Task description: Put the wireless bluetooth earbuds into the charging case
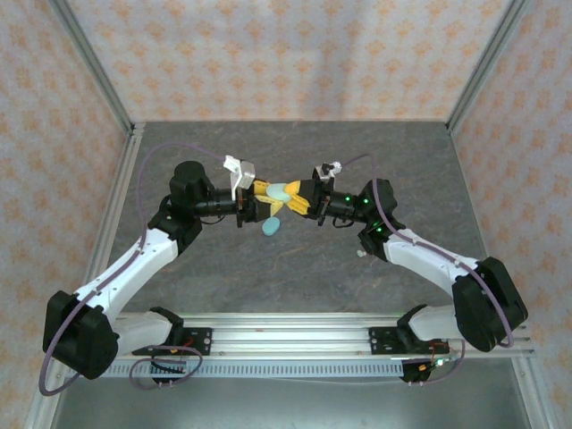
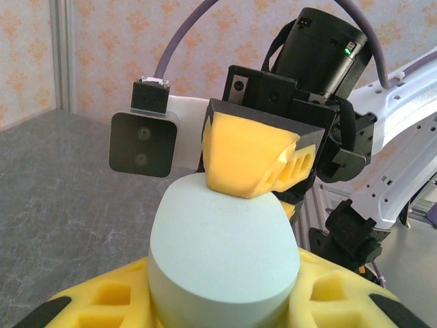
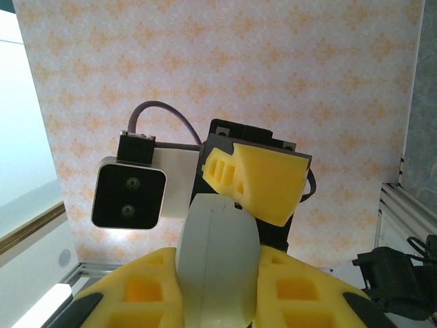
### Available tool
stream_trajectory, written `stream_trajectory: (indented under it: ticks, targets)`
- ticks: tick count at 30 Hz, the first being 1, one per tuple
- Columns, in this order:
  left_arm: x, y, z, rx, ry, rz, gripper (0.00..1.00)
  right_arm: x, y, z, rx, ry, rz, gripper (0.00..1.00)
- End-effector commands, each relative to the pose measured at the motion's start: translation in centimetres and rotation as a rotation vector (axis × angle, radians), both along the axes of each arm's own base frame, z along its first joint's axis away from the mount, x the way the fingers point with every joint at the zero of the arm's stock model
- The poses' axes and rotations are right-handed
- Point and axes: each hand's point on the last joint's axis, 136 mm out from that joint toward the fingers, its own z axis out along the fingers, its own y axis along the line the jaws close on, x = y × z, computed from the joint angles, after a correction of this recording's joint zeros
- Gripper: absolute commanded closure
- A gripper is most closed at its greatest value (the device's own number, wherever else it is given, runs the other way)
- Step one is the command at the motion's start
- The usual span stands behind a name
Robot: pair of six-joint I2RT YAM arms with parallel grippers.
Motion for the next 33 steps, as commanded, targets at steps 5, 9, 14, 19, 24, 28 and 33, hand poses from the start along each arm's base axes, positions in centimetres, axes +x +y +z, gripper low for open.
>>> stream_trajectory:
  ticks: [5,9,14,19,24,28,33]
  targets:
    - [-0.6,0.3,2.6,-0.022,-0.09,0.0,0.52,-1.7,0.7,0.5,-0.01,-0.048,0.059,0.9]
    - [-0.6,0.3,2.7,-0.024,-0.097,0.004,0.47,-1.7,0.6,0.6,-0.01,-0.051,0.057,0.9]
    - [-0.7,0.2,2.6,-0.021,-0.086,-0.011,0.5,-1.8,0.5,0.7,-0.008,-0.052,0.056,0.9]
    - [-0.9,0.4,1.9,-0.008,-0.076,-0.001,0.43,-1.7,0.4,1.2,-0.001,-0.06,0.048,0.9]
    - [-1.2,0.5,1.1,0.007,-0.063,0.002,0.38,-1.7,0.2,1.9,0.01,-0.072,0.041,0.9]
    - [-1.3,0.5,0.8,0.012,-0.058,0.002,0.38,-1.7,0.0,2.1,0.01,-0.075,0.037,0.91]
    - [-1.2,0.4,0.5,0.022,-0.046,-0.004,0.38,-1.8,-0.1,2.2,0.007,-0.077,0.034,0.91]
